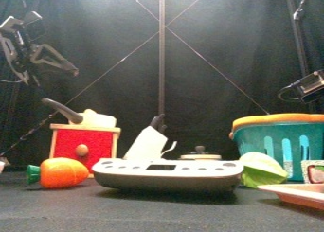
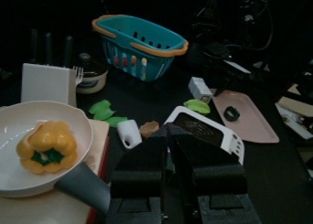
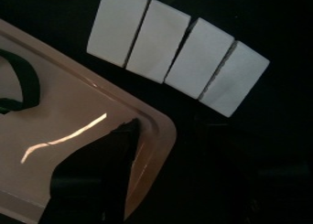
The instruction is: Grab plate
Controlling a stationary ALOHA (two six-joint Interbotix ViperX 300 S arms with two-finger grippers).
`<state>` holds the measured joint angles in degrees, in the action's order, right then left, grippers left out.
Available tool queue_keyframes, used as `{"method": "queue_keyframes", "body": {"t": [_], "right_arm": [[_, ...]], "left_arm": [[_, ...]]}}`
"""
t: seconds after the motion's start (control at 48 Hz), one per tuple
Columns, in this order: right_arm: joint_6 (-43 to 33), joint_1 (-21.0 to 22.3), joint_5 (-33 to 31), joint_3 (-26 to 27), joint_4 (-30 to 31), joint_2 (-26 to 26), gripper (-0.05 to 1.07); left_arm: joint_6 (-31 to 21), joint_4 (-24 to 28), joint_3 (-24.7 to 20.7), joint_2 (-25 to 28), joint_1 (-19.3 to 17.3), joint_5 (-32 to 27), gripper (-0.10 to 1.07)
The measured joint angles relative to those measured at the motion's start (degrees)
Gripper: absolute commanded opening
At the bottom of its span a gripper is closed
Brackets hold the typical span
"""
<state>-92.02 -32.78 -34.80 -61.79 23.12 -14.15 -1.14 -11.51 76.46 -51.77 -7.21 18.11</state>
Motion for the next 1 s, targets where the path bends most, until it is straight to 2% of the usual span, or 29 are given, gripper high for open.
{"method": "queue_keyframes", "body": {"t": [0.104, 0.333, 0.479, 0.729, 1.0], "right_arm": [[0.0, 0.1, 0.5, 0.0, -0.3, 0.1, 0.8], [0.1, 0.3, 1.1, -0.2, -0.6, -0.2, 0.59], [0.4, -0.1, 1.1, -0.1, -1.6, -0.3, 0.53], [0.4, -1.7, 1.1, 0.0, -2.3, -2.2, 0.52], [0.4, -2.9, -1.8, 0.5, -1.8, -7.7, 0.52]], "left_arm": [[0.1, -0.4, 0.0, 0.0, 0.0, 0.0, 0.48], [0.0, -0.4, 0.0, 0.0, 0.0, 0.0, 0.48], [0.0, -0.5, 0.3, 0.0, 0.0, 0.0, 0.48], [0.1, -0.5, 0.3, 0.0, 0.0, 0.0, 0.48], [0.1, -0.5, 0.4, 0.0, 0.0, 0.0, 0.48]]}}
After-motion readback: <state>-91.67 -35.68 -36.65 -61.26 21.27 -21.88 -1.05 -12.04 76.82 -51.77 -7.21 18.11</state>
